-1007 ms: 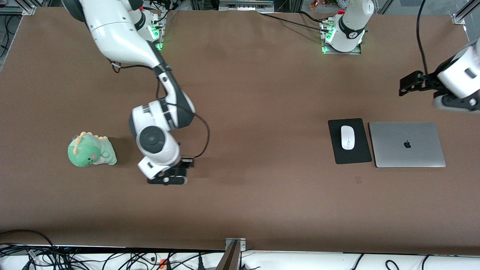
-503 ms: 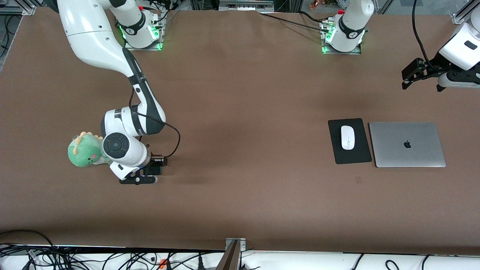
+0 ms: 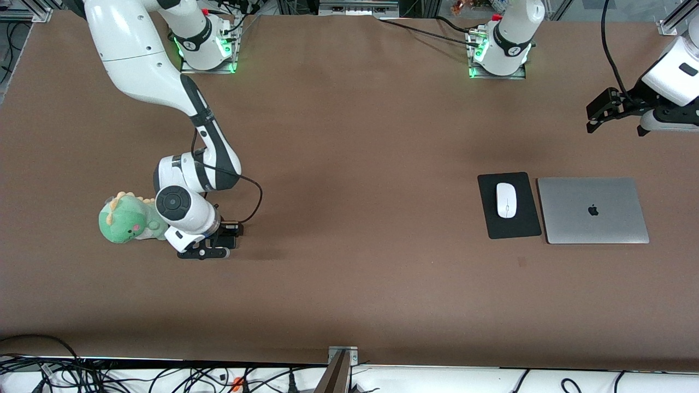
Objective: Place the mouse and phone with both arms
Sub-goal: 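Carry the black phone with the right gripper beside the green plush toy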
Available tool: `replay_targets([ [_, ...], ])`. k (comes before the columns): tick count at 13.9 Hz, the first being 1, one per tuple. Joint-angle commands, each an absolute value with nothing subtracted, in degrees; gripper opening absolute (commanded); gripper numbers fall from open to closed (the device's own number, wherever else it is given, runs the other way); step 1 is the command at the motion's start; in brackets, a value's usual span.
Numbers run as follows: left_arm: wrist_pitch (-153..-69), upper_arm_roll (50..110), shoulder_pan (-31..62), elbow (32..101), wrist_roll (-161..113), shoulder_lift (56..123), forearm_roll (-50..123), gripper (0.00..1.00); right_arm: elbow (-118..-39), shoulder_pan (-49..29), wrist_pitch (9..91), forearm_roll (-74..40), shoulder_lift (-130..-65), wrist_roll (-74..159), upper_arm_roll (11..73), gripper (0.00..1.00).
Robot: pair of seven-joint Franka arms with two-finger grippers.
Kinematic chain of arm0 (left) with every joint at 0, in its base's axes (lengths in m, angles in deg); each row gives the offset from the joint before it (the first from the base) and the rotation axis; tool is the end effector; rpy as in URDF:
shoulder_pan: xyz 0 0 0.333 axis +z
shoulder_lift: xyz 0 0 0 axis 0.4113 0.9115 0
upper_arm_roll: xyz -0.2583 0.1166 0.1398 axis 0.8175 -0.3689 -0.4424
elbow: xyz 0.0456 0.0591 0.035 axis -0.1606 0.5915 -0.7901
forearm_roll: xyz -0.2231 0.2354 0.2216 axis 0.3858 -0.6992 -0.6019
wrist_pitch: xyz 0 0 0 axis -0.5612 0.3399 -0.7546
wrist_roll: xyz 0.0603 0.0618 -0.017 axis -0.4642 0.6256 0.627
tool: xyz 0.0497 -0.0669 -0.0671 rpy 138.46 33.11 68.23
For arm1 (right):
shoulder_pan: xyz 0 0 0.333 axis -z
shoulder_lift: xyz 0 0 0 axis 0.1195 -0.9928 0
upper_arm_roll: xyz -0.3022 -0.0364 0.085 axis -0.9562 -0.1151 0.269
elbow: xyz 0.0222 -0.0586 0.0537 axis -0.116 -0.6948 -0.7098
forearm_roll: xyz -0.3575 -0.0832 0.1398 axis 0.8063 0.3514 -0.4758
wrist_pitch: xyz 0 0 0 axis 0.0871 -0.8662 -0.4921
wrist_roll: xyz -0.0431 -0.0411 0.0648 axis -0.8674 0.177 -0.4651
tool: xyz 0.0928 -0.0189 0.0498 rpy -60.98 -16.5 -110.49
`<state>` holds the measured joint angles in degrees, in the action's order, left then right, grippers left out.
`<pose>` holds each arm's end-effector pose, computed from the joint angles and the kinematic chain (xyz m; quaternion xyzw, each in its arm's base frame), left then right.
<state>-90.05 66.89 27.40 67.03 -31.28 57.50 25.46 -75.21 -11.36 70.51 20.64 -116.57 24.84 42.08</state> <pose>0.5289 -0.0177 0.6108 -0.9991 0.0288 -0.0234 0.0219 0.6611 0.1572 0.1774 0.9991 0.0186 -0.0032 0.0384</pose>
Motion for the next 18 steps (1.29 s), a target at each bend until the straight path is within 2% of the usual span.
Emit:
replay_targets([
  [1,-88.4,66.5,27.0,64.3,-29.9,59.5,26.6,1.0,-78.6,-10.0,71.1,20.6,-113.5,26.5,42.5,0.59],
  [2,-88.5,66.5,27.0,64.2,-30.1,59.5,26.6,1.0,-78.6,-9.7,71.2,20.6,-113.5,26.5,42.5,0.61],
  [3,-88.4,66.5,26.9,64.2,-29.9,59.5,26.6,1.0,-78.6,-9.5,71.2,20.6,-113.5,26.5,42.5,0.71],
  [4,-88.4,66.7,26.8,64.2,-29.7,59.5,26.6,1.0,-78.6,-9.4,71.1,20.5,-113.5,26.5,42.5,0.9],
  [5,-88.4,66.7,26.7,64.0,-29.7,59.5,26.6,1.0,-78.6,-9.4,71.1,20.5,-113.4,26.5,42.5,0.98],
  [10,-88.2,66.7,26.7,63.9,-29.8,59.6,26.6,1.0,-77.9,-9.4,68.5,20.5,-109.0,26.4,42.5,1.0],
  [13,-88.2,66.7,26.7,63.8,-29.8,59.6,26.6,1.0,-77.6,-9.5,64.3,20.5,-103.1,26.4,42.8,1.0],
  [18,-88.1,66.6,26.7,63.8,-30.1,59.6,26.6,1.0,-75.8,-9.4,52.8,20.6,-91.9,26.6,42.3,1.0],
])
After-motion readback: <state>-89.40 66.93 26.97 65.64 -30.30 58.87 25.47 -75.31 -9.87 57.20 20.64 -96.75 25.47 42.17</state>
